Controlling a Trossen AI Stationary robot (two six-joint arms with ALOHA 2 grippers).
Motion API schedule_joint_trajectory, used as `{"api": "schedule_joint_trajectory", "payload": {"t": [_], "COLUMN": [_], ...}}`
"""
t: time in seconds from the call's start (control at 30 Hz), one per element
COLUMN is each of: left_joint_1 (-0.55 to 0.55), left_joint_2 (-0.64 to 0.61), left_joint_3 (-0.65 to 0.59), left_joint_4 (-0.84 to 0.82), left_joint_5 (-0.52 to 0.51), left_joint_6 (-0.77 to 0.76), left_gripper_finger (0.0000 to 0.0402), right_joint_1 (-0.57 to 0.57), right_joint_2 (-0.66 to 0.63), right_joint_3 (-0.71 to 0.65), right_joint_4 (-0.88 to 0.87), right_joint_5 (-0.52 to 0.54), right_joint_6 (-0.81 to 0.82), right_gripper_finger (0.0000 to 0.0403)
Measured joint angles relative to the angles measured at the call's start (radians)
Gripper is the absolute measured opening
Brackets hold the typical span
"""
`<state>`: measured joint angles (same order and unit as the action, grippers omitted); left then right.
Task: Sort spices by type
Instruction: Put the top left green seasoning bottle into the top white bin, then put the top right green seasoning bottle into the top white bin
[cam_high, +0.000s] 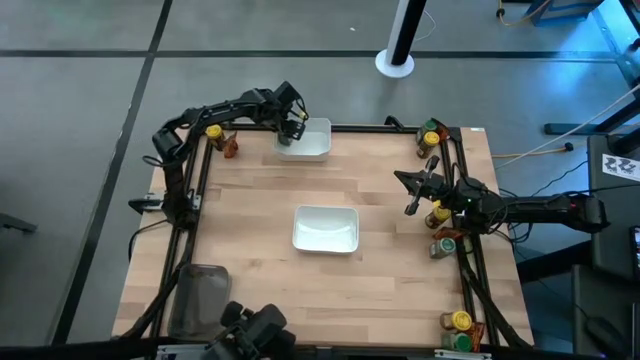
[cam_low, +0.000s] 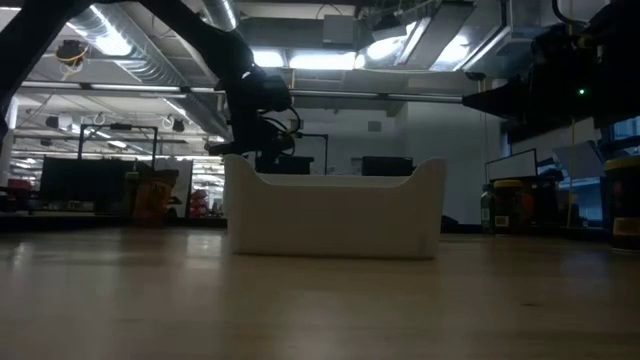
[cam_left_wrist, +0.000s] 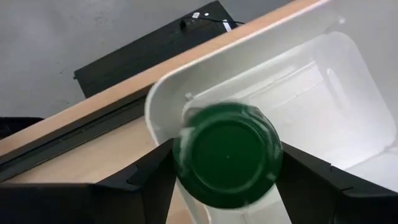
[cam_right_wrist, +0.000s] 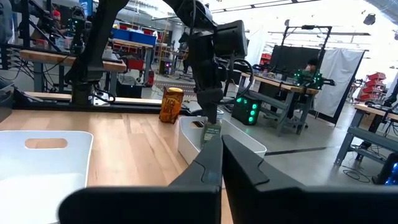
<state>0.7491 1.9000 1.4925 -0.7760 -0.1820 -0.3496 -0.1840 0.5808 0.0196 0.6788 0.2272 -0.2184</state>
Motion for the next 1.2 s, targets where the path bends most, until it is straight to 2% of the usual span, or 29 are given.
{"api": "schedule_joint_trajectory", "payload": {"t": [0.47,0.7,0.87,1.0,1.2], "left_joint_1": [-0.035,-0.124,-0.218,-0.294,-0.361], "left_joint_2": [-0.156,-0.238,-0.277,-0.293,-0.350], "left_joint_3": [0.002,0.002,0.001,-0.048,-0.211], "left_joint_4": [0.002,0.004,0.027,0.133,0.387], "left_joint_5": [-0.009,-0.013,-0.061,-0.070,-0.064], "left_joint_6": [0.074,0.161,0.205,0.266,0.322], "left_gripper_finger": [0.0235,0.0235,0.0235,0.0235,0.0235], "right_joint_1": [0.000,0.000,0.000,0.000,0.000], "right_joint_2": [0.000,0.000,0.000,0.000,0.000], "right_joint_3": [0.000,0.000,0.000,0.000,0.000], "right_joint_4": [0.004,0.003,-0.006,-0.011,-0.028], "right_joint_5": [0.011,0.034,0.034,0.034,0.042], "right_joint_6": [0.000,0.000,0.000,0.000,-0.011], "right_gripper_finger": [0.0010,0.0010,0.0010,0.0010,0.0010]}}
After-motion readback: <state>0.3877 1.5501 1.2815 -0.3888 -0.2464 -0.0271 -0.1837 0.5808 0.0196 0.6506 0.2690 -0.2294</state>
